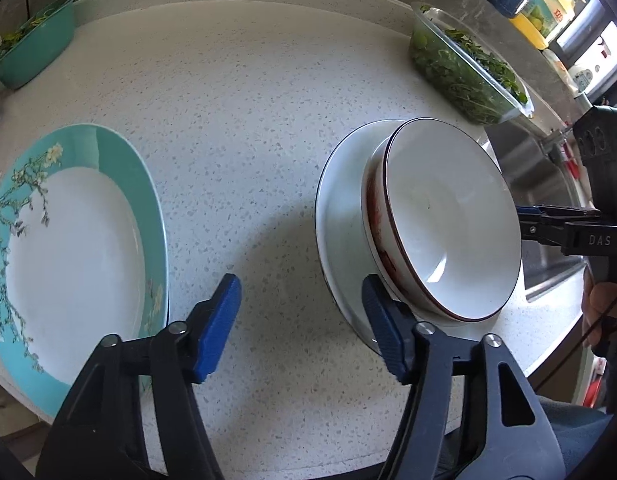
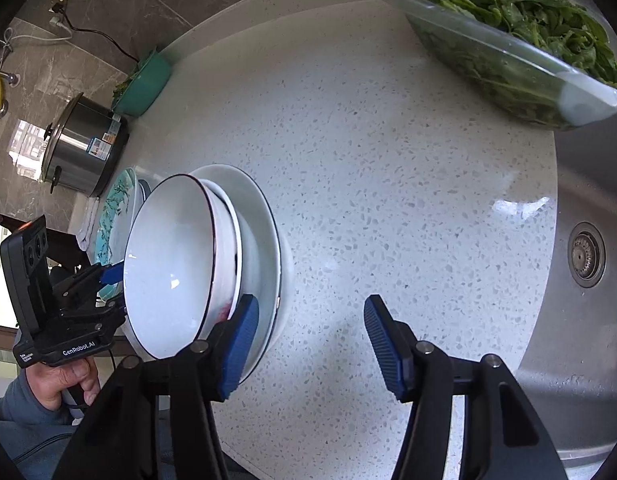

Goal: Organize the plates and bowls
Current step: 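Move both grippers to the white plate under the bowls and grip its rim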

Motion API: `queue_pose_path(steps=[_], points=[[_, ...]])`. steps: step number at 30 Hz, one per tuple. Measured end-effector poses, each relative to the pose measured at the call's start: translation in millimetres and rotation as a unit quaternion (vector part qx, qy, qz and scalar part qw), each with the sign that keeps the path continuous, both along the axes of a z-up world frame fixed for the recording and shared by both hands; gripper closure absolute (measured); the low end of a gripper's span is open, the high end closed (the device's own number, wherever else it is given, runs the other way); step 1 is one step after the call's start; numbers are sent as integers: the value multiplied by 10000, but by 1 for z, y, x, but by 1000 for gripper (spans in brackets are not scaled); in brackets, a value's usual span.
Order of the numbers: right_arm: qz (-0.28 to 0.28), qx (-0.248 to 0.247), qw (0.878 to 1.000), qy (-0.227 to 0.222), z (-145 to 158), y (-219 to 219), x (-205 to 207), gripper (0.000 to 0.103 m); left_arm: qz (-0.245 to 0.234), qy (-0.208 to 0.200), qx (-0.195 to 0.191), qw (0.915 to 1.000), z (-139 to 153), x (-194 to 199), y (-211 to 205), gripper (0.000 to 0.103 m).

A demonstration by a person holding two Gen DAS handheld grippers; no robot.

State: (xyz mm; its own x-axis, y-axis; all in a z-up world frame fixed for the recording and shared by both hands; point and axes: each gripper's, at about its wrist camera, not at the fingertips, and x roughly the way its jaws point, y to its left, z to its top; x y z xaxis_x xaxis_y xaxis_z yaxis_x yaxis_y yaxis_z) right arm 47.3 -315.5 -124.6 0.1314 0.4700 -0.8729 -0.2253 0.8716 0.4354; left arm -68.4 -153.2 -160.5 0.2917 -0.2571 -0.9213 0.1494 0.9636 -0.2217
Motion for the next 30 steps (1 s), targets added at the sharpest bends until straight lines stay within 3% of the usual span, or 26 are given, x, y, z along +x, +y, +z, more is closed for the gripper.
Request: queue_pose_path(steps=[8,17,21,24,26,30], points=[[-5,-19,10000,-38,-5,1,1,48,-271,145,119,9995,-15,17,-7,49],[16,90,10000,-11,-18,10,-1,51,-513,1,51,9987,-22,27,-16,62],[27,134,9999,-33,-21,12,-1,53,-537,60,19,9985,-28,29,-20,62],[136,93,9998,-103,-22,20,-1,57,-573,114,1,9983,-33,30,-26,62],[215,125,9996,-99,-24,26,0,65,-553,71,-16,9984,-34,31,-27,62],[255,182,9994,-147,-26,34,1,75,-572,36,-83,9983,-34,32,-30,75]])
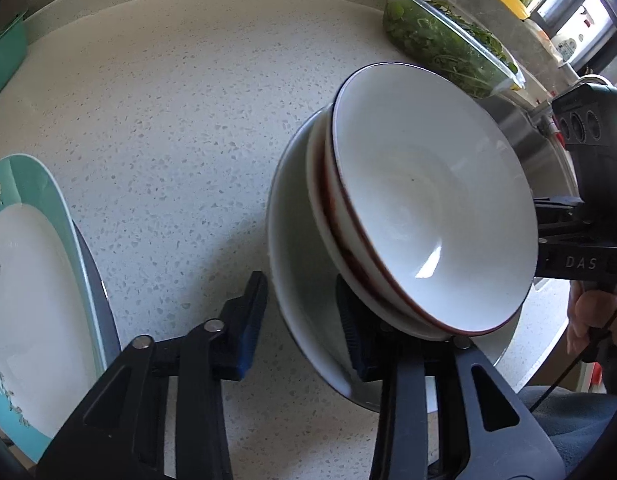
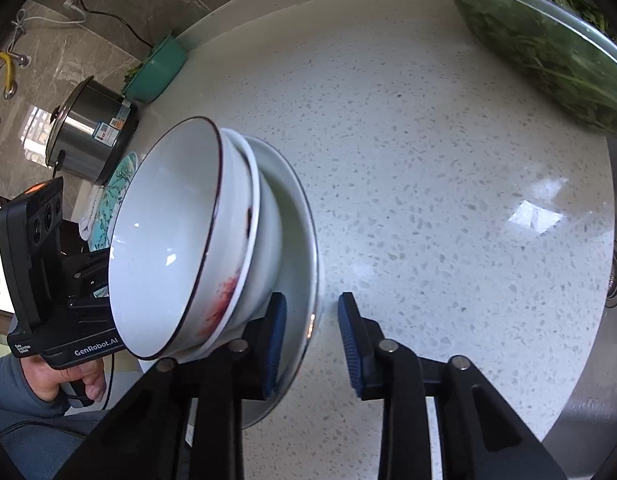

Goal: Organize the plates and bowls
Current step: 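Move both grippers to the white plate under the bowls and grip its rim, then lift the white plate with its bowls and carry it over the teal floral plates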

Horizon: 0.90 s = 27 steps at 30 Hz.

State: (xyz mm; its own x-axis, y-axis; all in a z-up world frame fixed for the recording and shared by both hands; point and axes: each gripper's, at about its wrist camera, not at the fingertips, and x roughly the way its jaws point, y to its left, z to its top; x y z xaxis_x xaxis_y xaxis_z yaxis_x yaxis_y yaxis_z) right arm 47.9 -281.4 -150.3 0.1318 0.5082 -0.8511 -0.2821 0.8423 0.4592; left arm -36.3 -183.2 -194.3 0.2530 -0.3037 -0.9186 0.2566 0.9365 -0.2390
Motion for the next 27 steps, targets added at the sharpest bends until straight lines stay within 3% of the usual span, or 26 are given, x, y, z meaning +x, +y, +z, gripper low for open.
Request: queue_pose_path(steps=[3,27], points=[[-32,79,10000,1,-1,1,1,80,-85,-47,-69,9999,1,2,-5,82],[-199,-107,9997,-134,15,-4,-12,80,1,-276,-55,9996,19,3,-10,89]])
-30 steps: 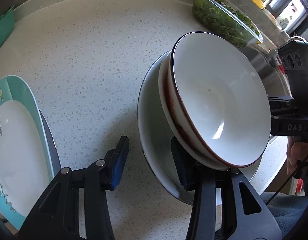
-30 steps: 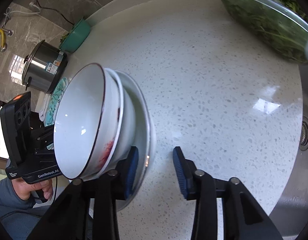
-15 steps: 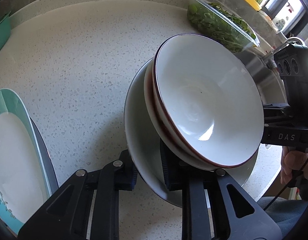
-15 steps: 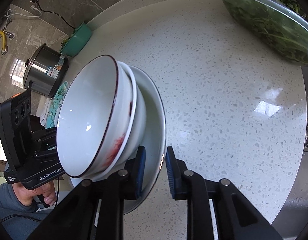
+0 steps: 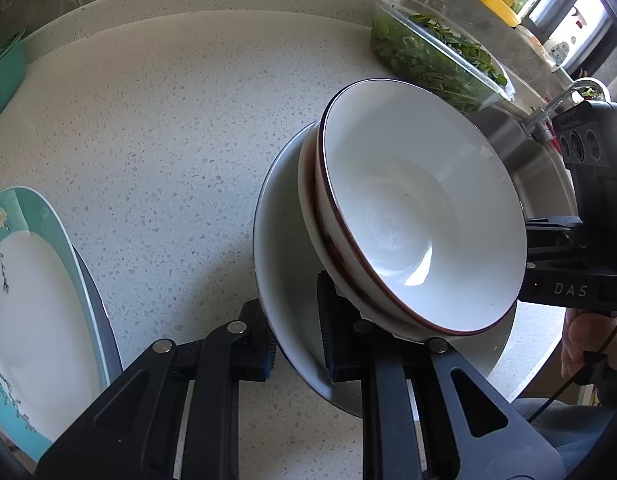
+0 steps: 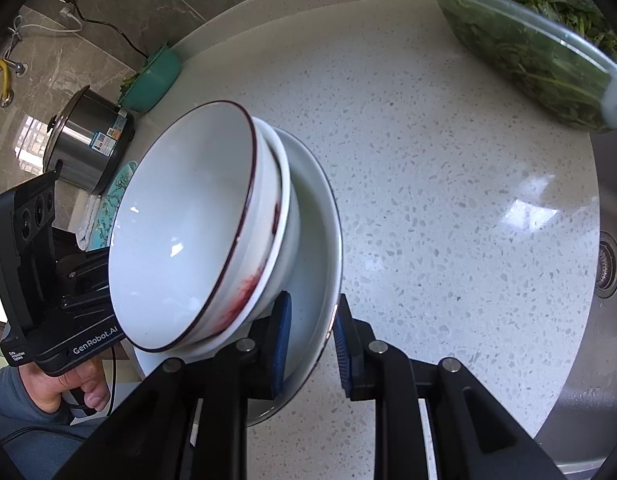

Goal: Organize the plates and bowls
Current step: 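Lift the white plate with its bowls and carry it over the teal floral plates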

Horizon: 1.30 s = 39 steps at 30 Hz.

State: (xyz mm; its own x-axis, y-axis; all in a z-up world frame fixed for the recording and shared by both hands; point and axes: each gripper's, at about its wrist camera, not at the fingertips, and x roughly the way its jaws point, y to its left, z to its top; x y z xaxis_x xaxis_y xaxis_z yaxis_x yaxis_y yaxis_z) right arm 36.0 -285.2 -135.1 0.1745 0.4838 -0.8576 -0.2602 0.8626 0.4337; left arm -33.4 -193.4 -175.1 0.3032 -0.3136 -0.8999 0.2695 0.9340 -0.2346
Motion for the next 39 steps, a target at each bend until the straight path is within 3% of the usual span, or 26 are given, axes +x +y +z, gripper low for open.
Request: queue_pose_path(steps=[10,23,31,39], points=[[138,57,9995,-268,42,10,3,80,143,-255,-68,9996,51,-10,19,88],[647,112,9963,-553,87,104,14,79,573,-411,-42,9975,101,-27,114,89],[941,113,9946,-416,79,179,26,79,907,-332,45,9953,98,-41,198,89],[1081,92,9940,-158,59,228,39,79,1006,-179,110,9947,79,-46,260,89]])
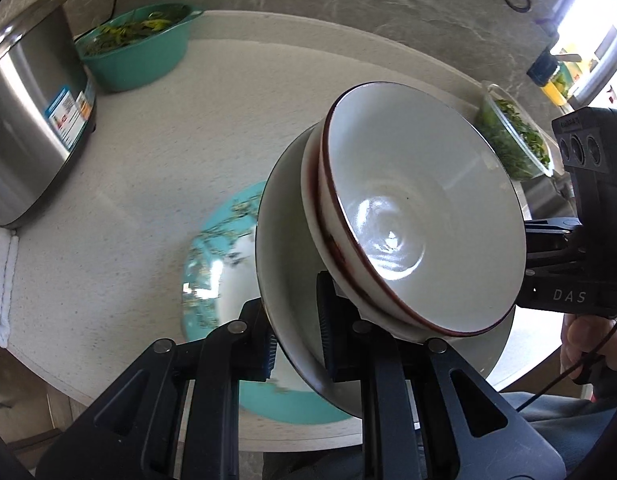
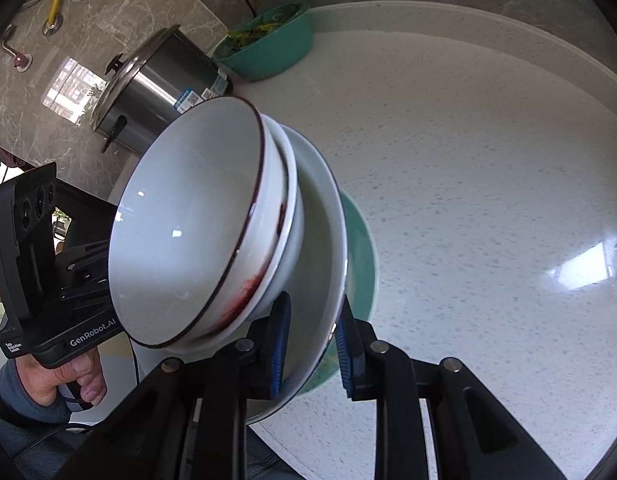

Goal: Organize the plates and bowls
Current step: 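Lift the white plate with its bowls and carry it over the teal floral plates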

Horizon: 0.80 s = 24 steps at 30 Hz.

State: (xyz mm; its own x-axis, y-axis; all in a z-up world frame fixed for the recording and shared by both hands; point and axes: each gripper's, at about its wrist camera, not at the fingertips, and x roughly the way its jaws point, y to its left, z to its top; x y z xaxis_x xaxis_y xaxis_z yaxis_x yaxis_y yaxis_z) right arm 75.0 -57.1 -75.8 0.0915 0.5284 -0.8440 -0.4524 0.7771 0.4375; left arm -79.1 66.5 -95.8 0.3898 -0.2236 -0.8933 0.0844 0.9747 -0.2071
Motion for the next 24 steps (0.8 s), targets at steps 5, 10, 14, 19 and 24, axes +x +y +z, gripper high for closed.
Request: queue_pose_path(steps=[5,10,14,19,24], points=[[-9,-54,9999,138,-14,19,2,79,-41,126,-4,9999,-19,4,22,89],[-70,-123,9996,260,-25,29,1,79,-141,243,0,9996,-36,9,38,89],[-123,-160,9992,338,-29,35,1,79,-222,316,-8,9993,-46,11,41,89],[-235,-213,9988,364,-28,31,1,79,-364,322,-15,9988,-55,14,42,89],[-323,-259,9985,351,-32,30,0,78,-464,315,0,9984,-63,17,39,89]])
